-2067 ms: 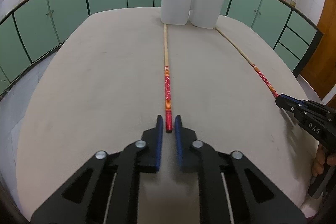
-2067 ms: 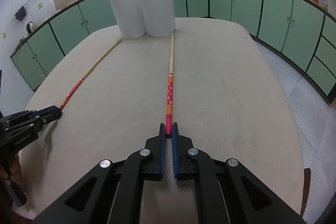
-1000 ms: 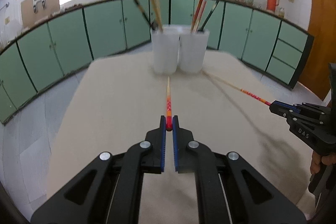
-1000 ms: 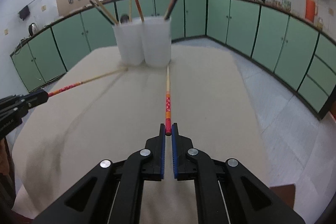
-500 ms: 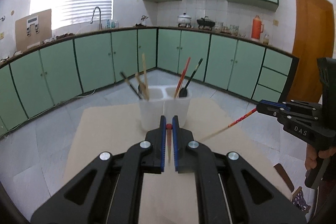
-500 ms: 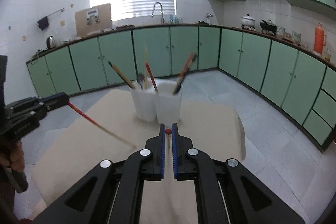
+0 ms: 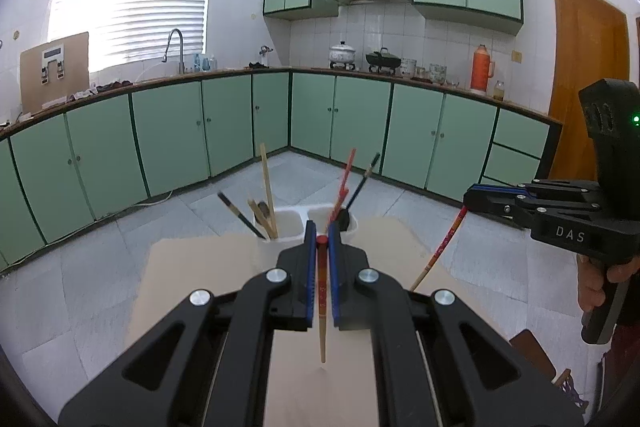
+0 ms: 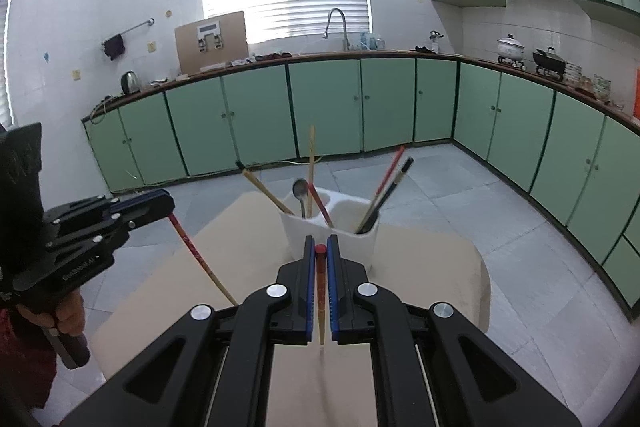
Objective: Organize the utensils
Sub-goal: 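Lift both red-patterned chopsticks and carry them toward the white holder, then lower both chopsticks into the white holder and open both tools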
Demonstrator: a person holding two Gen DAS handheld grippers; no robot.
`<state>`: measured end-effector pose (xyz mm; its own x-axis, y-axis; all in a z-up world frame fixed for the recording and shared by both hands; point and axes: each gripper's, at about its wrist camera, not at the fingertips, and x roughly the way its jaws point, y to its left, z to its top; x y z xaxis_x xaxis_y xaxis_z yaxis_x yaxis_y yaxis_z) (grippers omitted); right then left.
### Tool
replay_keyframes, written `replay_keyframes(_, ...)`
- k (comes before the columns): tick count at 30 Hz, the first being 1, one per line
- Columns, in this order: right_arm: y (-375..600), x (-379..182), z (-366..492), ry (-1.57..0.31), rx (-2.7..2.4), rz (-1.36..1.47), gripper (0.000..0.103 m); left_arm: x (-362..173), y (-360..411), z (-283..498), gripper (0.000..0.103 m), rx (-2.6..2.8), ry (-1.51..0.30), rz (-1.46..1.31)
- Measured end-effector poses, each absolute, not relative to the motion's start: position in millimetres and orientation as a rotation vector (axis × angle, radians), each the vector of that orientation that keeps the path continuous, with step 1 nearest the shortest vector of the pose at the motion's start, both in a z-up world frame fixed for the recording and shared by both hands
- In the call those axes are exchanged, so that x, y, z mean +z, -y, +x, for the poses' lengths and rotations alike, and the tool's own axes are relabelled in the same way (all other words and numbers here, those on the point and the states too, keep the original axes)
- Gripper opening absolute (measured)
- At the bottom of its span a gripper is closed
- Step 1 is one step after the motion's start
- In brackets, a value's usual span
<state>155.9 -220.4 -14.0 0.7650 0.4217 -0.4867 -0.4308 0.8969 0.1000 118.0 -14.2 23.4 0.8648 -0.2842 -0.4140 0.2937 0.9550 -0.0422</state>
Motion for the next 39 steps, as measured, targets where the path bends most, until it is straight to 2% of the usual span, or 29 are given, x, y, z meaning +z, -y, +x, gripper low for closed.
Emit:
replay_keyframes(13, 216, 66, 204, -0.361, 0.425, -0.049, 0.006, 99, 17, 169, 0.005, -0.268, -0.259, 0.028)
replay_keyframes(19, 206, 76, 245, -0.355, 0.417, -0.052, 0.006, 118, 28, 213, 0.005, -0.245, -0.217, 0.033)
replay_keyframes(27, 192, 35, 296, -0.442, 0.422, -0.048, 0.006, 84, 39, 270, 0.005, -0.224, -0.282, 0.037)
replay_keyframes(39, 180, -21, 316, -0.557, 0.415, -0.061, 0.006, 19, 30, 310, 0.006, -0.219, -0.451, 0.056)
